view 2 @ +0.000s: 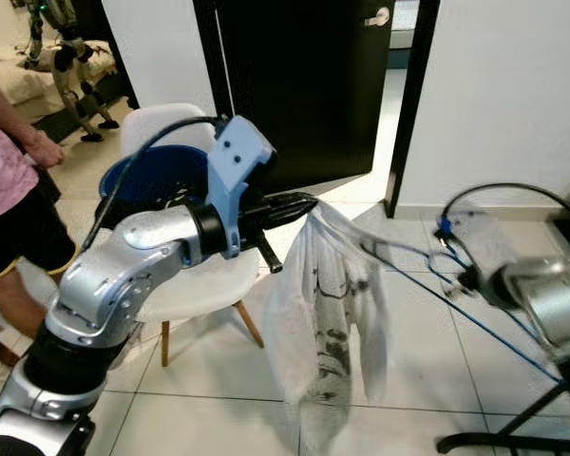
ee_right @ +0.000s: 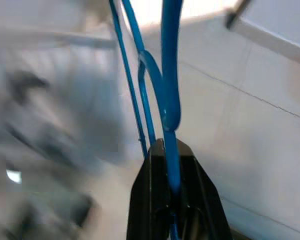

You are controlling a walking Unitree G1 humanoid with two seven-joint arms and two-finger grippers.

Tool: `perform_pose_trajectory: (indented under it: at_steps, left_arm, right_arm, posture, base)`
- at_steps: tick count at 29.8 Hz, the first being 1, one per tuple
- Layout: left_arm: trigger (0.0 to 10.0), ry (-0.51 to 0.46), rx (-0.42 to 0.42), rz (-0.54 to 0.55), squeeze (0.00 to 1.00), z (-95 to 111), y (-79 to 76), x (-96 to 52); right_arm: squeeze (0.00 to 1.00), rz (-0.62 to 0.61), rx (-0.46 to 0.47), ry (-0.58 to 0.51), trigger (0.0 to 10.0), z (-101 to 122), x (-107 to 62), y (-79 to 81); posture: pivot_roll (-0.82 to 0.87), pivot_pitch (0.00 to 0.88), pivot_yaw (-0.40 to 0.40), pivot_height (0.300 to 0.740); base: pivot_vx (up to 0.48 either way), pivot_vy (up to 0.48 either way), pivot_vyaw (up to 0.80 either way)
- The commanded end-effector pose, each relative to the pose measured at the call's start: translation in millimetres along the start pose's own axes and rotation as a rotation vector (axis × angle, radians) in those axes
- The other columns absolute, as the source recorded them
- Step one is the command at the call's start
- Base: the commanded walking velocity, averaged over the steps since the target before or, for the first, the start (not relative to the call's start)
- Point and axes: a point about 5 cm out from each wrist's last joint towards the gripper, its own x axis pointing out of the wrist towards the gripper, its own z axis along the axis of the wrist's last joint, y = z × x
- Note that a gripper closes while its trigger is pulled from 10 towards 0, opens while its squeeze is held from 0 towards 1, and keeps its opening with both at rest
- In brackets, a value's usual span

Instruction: Hang hanger

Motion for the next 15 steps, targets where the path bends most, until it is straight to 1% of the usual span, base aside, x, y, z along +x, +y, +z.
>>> perform_pose_trajectory:
  at_steps: [1,2,3,5,6,7,9,11,15]
  left_arm:
    - [10.0,-0.033,0.011,-0.029,0.00,4.5,-3.6,-1.8]
    - [10.0,-0.033,0.011,-0.029,0.00,4.5,-3.6,-1.8]
    - [10.0,-0.043,0.005,-0.037,0.00,5.2,-4.8,-1.8]
    - [10.0,-0.054,0.000,-0.045,0.00,6.2,-6.3,-2.2]
    - [10.0,-0.054,0.000,-0.045,0.00,6.2,-6.3,-2.2]
    - [10.0,-0.057,-0.002,-0.047,0.00,6.4,-6.6,-2.3]
    - [10.0,-0.060,0.006,-0.069,0.00,5.6,-9.6,-0.6]
    - [10.0,-0.061,0.018,-0.086,0.00,4.8,-12.0,0.9]
    - [10.0,-0.060,0.031,-0.106,0.00,3.5,-14.7,2.1]
  right_arm:
    - [0.00,-0.018,0.103,-0.071,10.0,10.7,-2.5,-5.2]
    - [0.00,-0.018,0.103,-0.071,10.0,10.7,-2.5,-5.2]
    - [0.00,-0.018,0.159,-0.111,10.0,16.1,-0.6,-3.8]
    - [0.00,-0.008,0.237,-0.162,10.0,23.3,2.7,-0.9]
    - [0.00,-0.008,0.237,-0.162,10.0,23.3,2.7,-0.9]
    - [0.00,0.002,0.267,-0.180,10.0,26.0,4.0,0.9]
    - [0.00,0.101,0.373,-0.216,10.0,33.7,9.8,16.4]
    - [0.00,0.163,0.432,-0.235,10.0,38.8,13.1,27.2]
    - [0.00,0.210,0.477,-0.248,10.0,43.5,15.2,36.8]
  posture:
    - [-0.11,0.000,0.025,0.740]
    - [-0.11,0.000,0.025,0.740]
    - [-0.11,0.000,0.025,0.740]
    - [-0.11,0.000,0.025,0.740]
    - [-0.11,0.000,0.025,0.740]
    - [-0.11,0.000,0.025,0.740]
    - [-0.11,0.000,0.024,0.740]
    - [-0.11,0.000,0.023,0.740]
    - [-0.11,0.000,0.022,0.740]
  base:
    - [0.000,0.000,0.00]
    - [0.000,0.000,0.00]
    - [0.000,0.000,0.00]
    - [0.000,0.000,0.00]
    - [0.000,0.000,0.00]
    - [0.000,0.000,0.00]
    - [0.000,0.000,0.00]
    - [0.000,0.000,0.00]
    - [0.000,0.000,0.00]
